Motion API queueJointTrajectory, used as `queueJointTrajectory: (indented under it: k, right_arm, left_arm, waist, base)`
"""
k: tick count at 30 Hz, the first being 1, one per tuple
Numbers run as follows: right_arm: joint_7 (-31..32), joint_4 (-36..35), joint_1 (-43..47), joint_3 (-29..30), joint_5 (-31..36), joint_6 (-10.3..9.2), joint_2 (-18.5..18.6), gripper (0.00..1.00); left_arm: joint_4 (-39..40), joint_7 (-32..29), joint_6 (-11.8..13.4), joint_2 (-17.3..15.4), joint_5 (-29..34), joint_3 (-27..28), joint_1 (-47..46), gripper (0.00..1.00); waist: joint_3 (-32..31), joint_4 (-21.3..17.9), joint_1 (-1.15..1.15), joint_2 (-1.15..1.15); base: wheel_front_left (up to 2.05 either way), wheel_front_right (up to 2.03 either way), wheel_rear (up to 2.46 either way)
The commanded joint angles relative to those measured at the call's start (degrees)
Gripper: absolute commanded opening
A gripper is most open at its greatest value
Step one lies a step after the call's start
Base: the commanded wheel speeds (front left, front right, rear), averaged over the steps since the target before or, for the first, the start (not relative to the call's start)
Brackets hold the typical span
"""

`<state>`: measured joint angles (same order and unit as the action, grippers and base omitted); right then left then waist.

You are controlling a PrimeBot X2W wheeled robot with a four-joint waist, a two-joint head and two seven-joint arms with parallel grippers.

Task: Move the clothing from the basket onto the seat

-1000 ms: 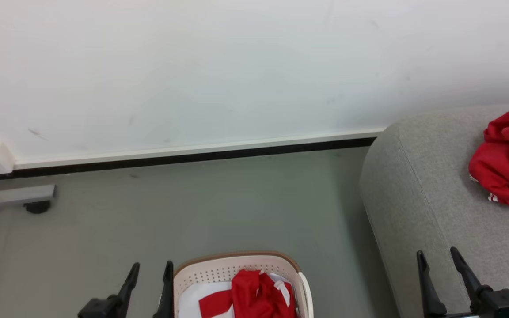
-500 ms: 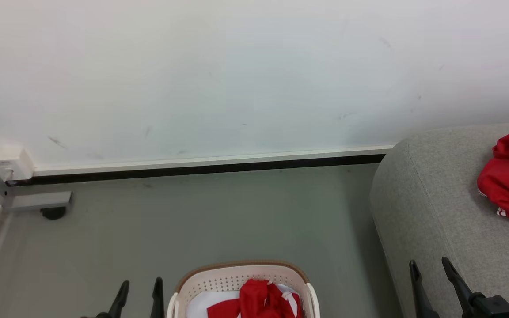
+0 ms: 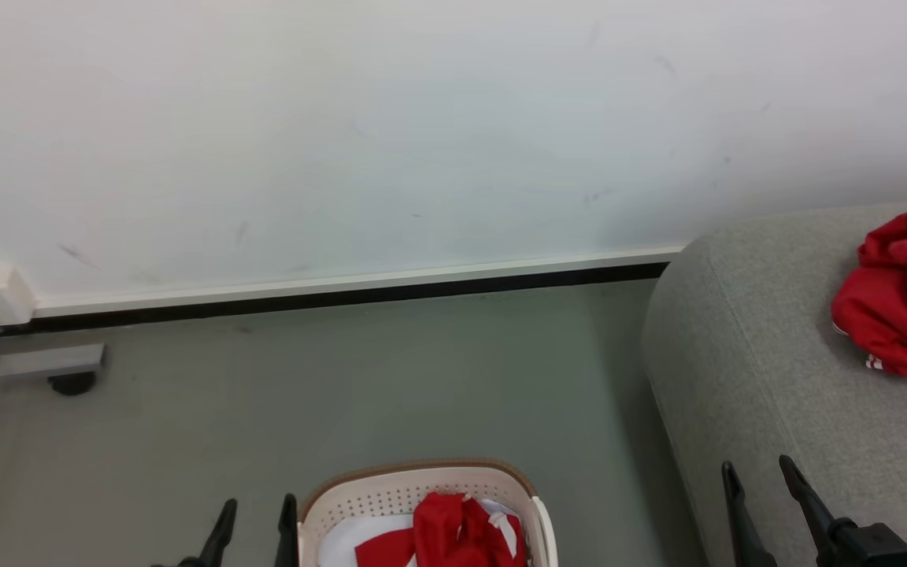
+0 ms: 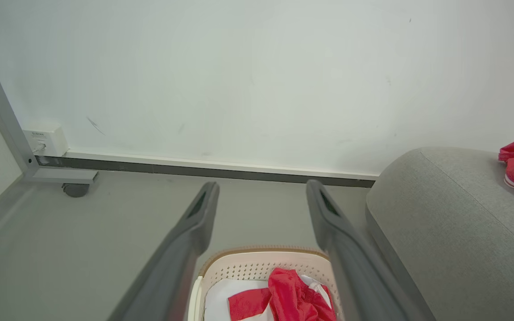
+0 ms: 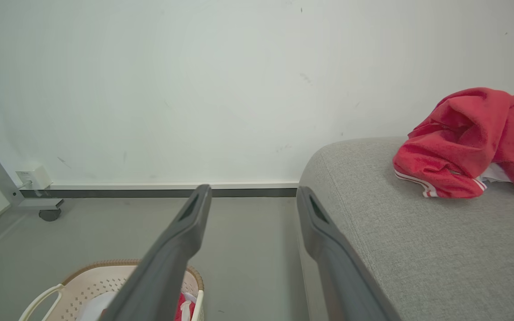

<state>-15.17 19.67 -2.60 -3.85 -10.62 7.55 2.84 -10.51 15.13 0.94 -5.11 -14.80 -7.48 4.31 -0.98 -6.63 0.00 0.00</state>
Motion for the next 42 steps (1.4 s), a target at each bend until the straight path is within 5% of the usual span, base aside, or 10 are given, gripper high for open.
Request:
queueJointTrajectory:
  k: [1, 10, 30, 42]
  right_arm:
    - [0.0, -0.1, -0.7, 0.0, -0.3, -0.12, 0.1, 1.0]
    - [0.0, -1.3, -3.6, -0.4, 0.0, -0.12, 0.1, 1.0]
    - [0.0, -7.8, -12.1, -3.5, -5.3, -0.12, 0.1, 1.0]
    - [0.0, -11.0, -17.0, -7.2, -7.8, -0.12, 0.1, 1.0]
  left_arm:
    - [-0.1, 0.0, -0.3, 0.0, 0.5, 0.1, -0.2, 1.0]
    - [-4.5, -1.5, -2.0, 0.4, 2.8, -3.2, -7.7, 1.0]
    - [-31.8, -22.0, -1.7, -0.9, 6.1, -8.0, -33.7, 1.0]
    - [-45.5, -21.9, 0.1, -4.7, 6.9, -7.4, -44.7, 1.0]
  waist:
    - [0.5, -0.6, 0.0, 0.0]
    - [6.3, -6.2, 0.0, 0.0]
    - [27.8, -15.9, 0.0, 0.0]
    - [39.2, -18.5, 0.0, 0.0]
  base:
    - [0.0, 0.0, 0.0]
    - [0.0, 0.0, 0.0]
    - [0.0, 0.0, 0.0]
    - [0.0, 0.0, 0.0]
